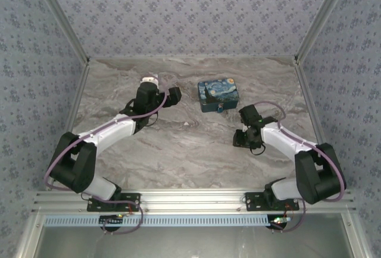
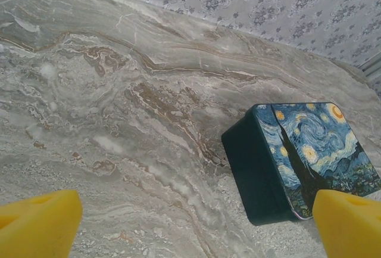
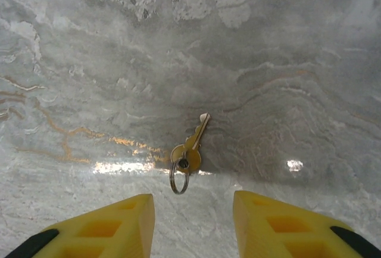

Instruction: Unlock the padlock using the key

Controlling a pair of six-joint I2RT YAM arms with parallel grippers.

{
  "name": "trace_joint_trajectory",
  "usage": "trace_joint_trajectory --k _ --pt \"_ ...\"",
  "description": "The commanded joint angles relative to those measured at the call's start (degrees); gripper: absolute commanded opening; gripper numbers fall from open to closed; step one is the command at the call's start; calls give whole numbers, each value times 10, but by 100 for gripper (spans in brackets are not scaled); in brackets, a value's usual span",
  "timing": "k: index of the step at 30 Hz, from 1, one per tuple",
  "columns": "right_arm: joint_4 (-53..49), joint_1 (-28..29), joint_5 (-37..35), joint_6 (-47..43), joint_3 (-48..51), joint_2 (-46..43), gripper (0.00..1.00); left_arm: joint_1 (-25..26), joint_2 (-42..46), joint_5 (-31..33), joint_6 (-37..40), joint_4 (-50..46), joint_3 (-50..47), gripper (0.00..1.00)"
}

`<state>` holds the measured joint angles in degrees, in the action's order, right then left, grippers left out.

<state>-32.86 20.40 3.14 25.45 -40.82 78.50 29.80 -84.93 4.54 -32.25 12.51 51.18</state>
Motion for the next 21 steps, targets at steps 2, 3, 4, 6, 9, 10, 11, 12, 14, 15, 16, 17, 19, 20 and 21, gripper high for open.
trace_joint_trajectory --k 2,3,4,6,9,10,11,12,14,15,16,17,19,20,21 --pt "0 4 -21 -9 -27 20 38 3 -4 11 -2 -6 22 99" --pt "1 3 -22 -10 -28 23 38 3 -3 11 -3 -7 22 99" --pt "1 4 -24 -12 -30 26 36 3 -3 11 -4 -8 21 99" --pt "1 4 -25 -14 -33 33 35 3 -3 13 -4 -8 19 99" --pt "2 4 -22 -15 -40 45 33 3 -2 15 -4 -11 17 100" --pt "3 5 -22 -16 -42 49 33 3 -1 15 -4 -10 17 99" --pt "3 7 -22 -16 -44 53 33 3 -1 15 -4 -11 16 99" --pt "2 8 -25 -17 -45 56 33 3 -1 16 -4 -11 16 100" --pt "1 10 -29 -15 -48 63 32 3 0 16 -4 -11 15 99" --pt "2 12 -30 -14 -49 67 32 3 0 17 -4 -12 14 99" --pt "2 13 -30 -14 -49 69 32 3 1 18 -4 -12 14 99" --pt "5 14 -29 -14 -48 73 31 3 -1 18 -4 -12 14 99" --pt "5 17 -29 -14 -49 82 30 3 0 17 -4 -13 14 99" --pt "4 18 -31 -14 -51 87 29 3 0 18 -4 -14 13 99" --pt "2 20 -33 -13 -53 91 28 3 0 18 -4 -14 14 100"
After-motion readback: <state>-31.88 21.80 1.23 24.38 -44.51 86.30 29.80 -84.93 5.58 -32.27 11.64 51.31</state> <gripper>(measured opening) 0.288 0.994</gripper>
